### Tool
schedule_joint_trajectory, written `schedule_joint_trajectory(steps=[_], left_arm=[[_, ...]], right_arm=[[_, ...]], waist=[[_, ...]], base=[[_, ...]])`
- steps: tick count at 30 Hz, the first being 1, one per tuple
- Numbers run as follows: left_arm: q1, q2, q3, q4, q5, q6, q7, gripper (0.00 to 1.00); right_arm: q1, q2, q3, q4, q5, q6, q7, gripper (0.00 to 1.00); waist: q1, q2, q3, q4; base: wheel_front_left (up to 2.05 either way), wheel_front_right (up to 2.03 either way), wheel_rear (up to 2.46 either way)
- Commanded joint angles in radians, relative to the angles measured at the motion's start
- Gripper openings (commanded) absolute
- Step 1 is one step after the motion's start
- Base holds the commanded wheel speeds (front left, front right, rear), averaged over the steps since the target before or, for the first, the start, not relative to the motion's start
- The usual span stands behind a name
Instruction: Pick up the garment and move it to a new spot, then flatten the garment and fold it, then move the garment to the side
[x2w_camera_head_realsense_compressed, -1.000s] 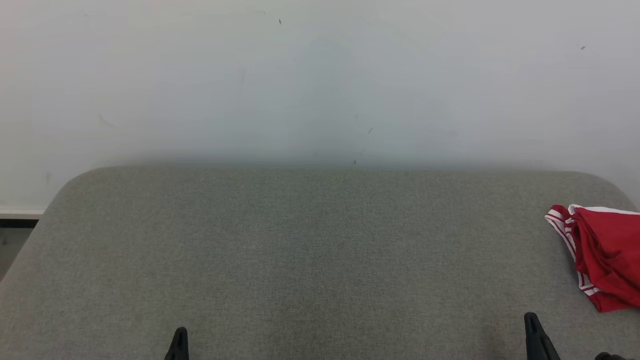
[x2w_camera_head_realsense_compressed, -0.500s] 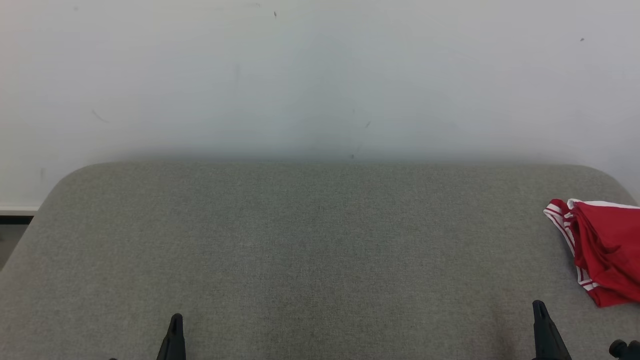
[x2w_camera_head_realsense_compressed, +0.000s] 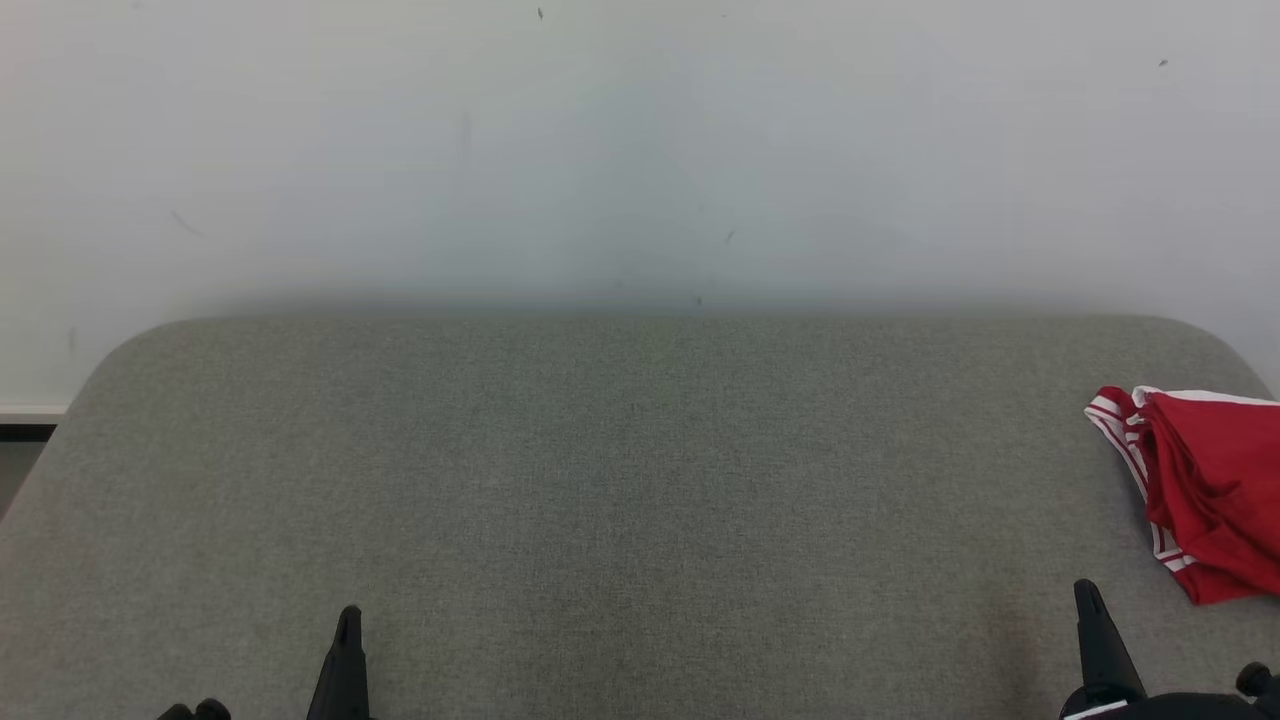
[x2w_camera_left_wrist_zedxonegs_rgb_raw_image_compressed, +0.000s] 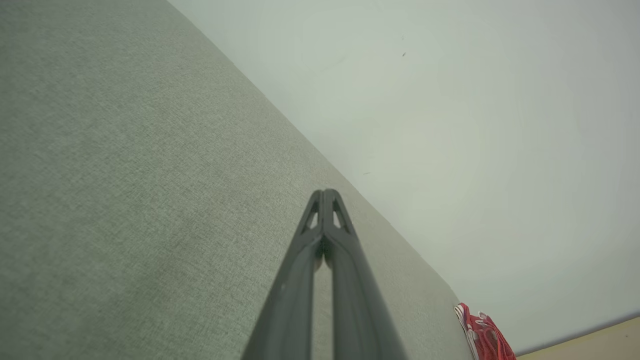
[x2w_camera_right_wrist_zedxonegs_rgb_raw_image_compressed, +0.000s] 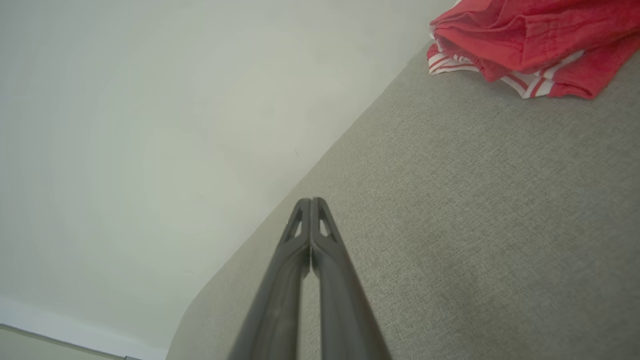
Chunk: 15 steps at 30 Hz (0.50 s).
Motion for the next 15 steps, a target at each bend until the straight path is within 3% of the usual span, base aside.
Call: schedule_joint_trajectory(steps=[1,15], left_arm=[[-0.030,-0.001,0.004,-0.006,-0.022,-0.006,0.004,0.00],[-0.072,-0.001,0.008,0.019,-0.189,-0.010,0.033,0.00]], right_arm=[[-0.024,0.000,-0.008,-0.005,0.023,-0.001,0.006,0.00],[-0.070,0.005,-0.041,0.022,0.177,-0.001,0.061,0.00]], waist=[[-0.0001,-0.0001,0.001,-0.001],[-0.0001,-0.0001,0.018,-0.009]], base=[[0.00,0.00,0.00],[0.00,0.00,0.00]])
